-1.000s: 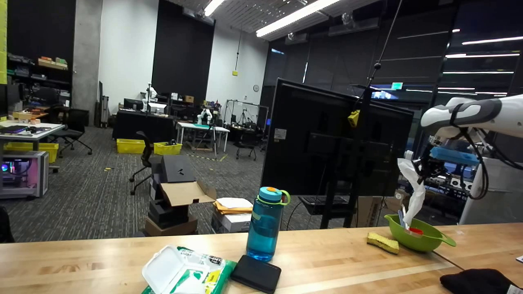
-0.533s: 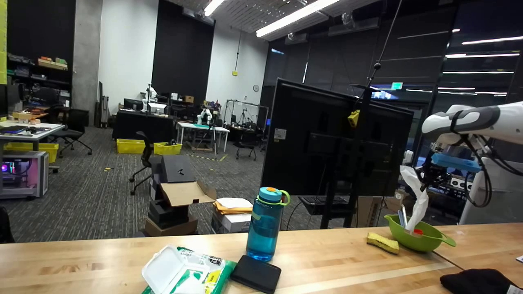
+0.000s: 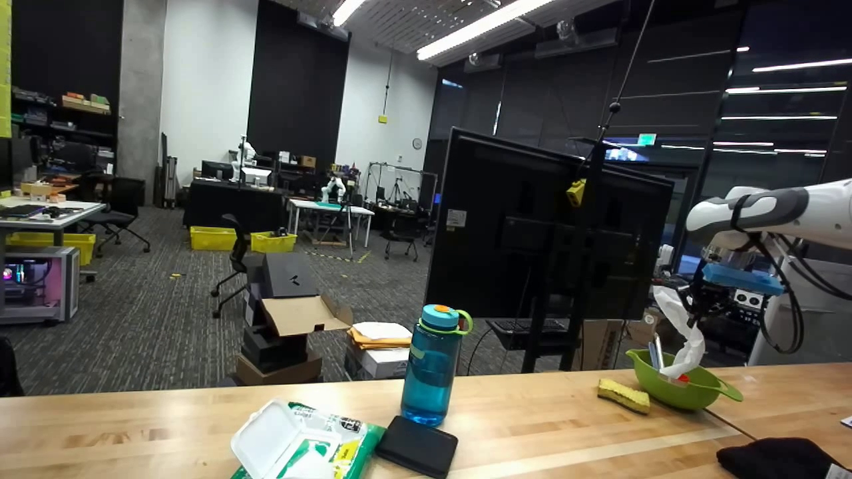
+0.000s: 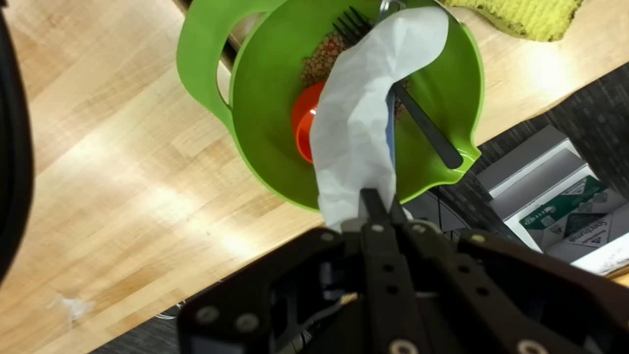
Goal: Put the tissue in the green bowl
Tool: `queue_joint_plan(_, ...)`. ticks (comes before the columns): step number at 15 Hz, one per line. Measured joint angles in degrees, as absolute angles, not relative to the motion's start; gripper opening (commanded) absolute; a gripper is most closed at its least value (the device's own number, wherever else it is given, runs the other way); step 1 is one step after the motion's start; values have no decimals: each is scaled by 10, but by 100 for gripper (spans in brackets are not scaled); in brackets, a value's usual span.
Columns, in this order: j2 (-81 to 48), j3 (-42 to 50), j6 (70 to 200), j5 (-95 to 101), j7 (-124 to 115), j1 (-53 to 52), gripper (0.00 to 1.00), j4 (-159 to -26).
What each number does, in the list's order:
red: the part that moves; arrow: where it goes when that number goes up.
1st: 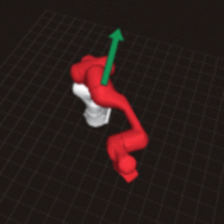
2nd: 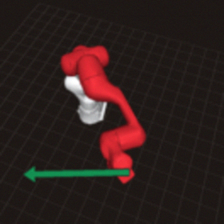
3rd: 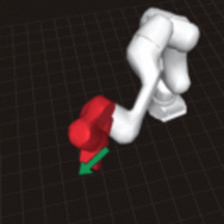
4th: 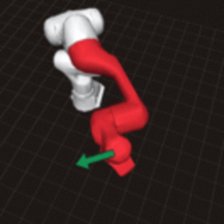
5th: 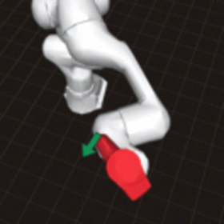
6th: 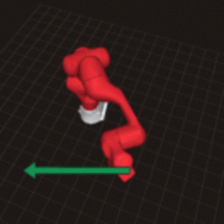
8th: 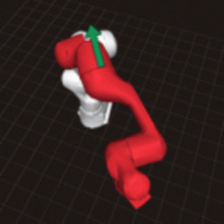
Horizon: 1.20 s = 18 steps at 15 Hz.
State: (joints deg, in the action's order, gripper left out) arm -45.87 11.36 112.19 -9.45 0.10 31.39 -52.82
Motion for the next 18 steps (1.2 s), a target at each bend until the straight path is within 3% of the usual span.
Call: queue_joint_plan(18, -498, 108, 1110, -94, 3, 333, 0, -530)
